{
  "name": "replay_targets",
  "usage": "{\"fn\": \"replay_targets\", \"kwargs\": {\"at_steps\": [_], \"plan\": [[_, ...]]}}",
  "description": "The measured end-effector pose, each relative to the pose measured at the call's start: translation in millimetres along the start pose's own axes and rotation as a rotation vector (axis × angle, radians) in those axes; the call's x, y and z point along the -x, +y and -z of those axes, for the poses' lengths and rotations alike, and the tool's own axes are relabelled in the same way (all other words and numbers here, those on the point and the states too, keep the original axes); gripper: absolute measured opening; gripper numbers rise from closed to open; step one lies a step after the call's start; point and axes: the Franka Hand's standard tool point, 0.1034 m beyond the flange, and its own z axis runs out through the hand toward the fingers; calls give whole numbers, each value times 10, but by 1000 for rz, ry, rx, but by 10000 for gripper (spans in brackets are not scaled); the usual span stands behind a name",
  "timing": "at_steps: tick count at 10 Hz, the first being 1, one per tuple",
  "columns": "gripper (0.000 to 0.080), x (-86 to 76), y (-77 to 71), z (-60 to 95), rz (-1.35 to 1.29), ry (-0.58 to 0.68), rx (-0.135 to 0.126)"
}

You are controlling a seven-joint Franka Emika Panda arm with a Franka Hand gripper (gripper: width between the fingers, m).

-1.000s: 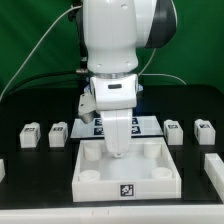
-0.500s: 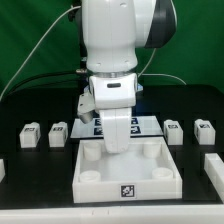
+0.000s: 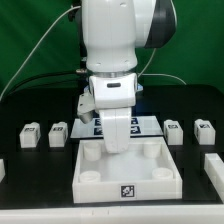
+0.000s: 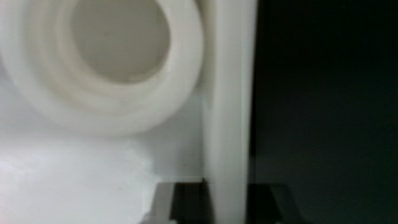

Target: Assemble one leg

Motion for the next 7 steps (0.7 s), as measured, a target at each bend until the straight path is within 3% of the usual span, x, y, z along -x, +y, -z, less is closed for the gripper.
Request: {"fn": "replay_targets", "kwargs": {"at_steps": [2,5,7], "plan": [[69,-89,58,-11,8,7,9],[70,-525,377,8,-23,37,38],[70,-624,525,13,-25,47,54]]}}
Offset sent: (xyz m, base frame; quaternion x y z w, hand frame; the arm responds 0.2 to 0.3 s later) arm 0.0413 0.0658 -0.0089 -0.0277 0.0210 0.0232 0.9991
